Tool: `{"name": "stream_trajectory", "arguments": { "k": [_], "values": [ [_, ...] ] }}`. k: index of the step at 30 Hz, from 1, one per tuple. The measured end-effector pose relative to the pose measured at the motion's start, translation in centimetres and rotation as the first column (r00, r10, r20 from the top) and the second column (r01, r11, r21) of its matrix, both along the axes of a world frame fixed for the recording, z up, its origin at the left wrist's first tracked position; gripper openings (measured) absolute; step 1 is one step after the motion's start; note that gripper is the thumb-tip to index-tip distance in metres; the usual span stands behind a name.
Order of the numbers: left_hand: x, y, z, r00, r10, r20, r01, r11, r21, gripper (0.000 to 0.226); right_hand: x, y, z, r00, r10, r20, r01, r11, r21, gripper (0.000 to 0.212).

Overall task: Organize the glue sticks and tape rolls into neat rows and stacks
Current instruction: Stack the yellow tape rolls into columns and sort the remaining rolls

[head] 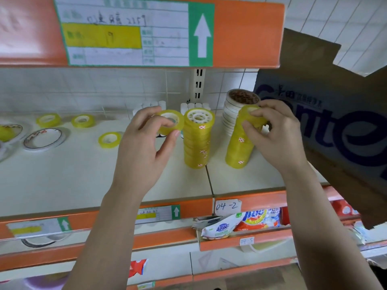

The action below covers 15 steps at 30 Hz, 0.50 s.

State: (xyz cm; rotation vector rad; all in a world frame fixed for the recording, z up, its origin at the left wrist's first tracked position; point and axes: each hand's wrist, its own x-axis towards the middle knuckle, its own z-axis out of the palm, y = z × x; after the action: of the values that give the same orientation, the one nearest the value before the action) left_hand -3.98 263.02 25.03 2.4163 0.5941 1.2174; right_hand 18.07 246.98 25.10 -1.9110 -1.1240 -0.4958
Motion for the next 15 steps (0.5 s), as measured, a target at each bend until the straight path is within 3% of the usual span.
{"name": "stream_trajectory", "arguments": {
  "k": [15],
  "values": [
    [0.3, -1.7, 0.1, 1.0, 0.009, -0.015, -0.009, 1.0, 0.01, 0.021, 0.5, 0.4, -0.6, 0.998, 0.027, -0.062, -0.025, 0.999, 0.031, 0.028]
  ]
}}
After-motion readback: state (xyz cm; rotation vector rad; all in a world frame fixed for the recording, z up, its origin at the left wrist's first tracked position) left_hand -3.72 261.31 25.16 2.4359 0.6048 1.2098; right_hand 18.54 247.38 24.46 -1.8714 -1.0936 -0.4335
